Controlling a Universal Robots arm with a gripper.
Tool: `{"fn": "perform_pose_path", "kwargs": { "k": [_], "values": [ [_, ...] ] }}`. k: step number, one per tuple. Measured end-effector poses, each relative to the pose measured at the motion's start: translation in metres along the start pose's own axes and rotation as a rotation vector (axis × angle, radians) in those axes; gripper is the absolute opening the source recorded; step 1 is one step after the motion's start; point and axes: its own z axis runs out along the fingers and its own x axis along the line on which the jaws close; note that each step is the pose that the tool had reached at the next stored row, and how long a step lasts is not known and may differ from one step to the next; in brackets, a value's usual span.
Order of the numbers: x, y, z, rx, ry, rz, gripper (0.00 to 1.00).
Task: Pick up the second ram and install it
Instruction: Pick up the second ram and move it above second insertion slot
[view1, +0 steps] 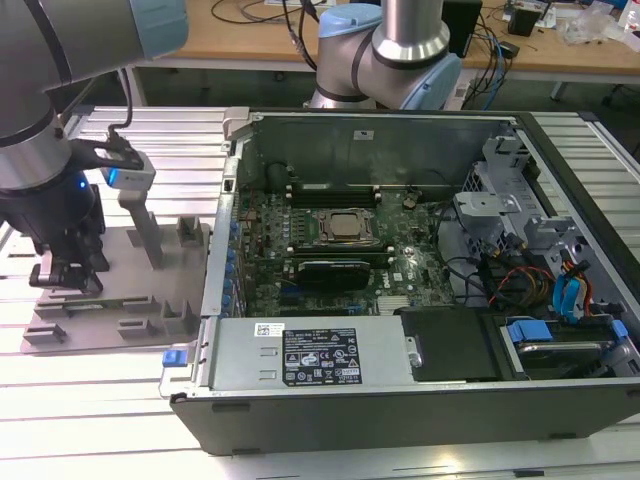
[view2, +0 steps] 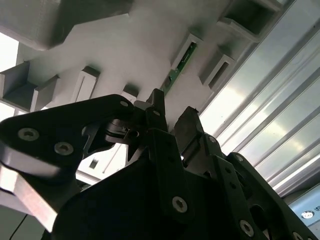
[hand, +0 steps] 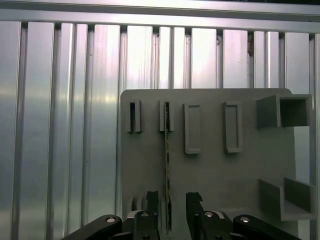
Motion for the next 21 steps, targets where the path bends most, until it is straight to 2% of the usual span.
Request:
{"fn": "perform_pose_path", "kwargs": {
  "k": [7,10,13,17,21],
  "values": [
    [0.0003,-0.0001,0.0068,-0.0001,0.0001,0.000,0.34],
    [0.0039,0.0055,0.0130,-0.0001,0.0000,-0.001,0.34],
    [0.0039,0.0142,0.0211,0.0023,0.0001,-0.006,0.34],
    [0.0035,0.0153,0.0339,0.0036,0.0004,-0.007,0.34],
    [0.0029,0.0190,0.0504,0.0044,0.0005,-0.008,0.34]
  ]
}}
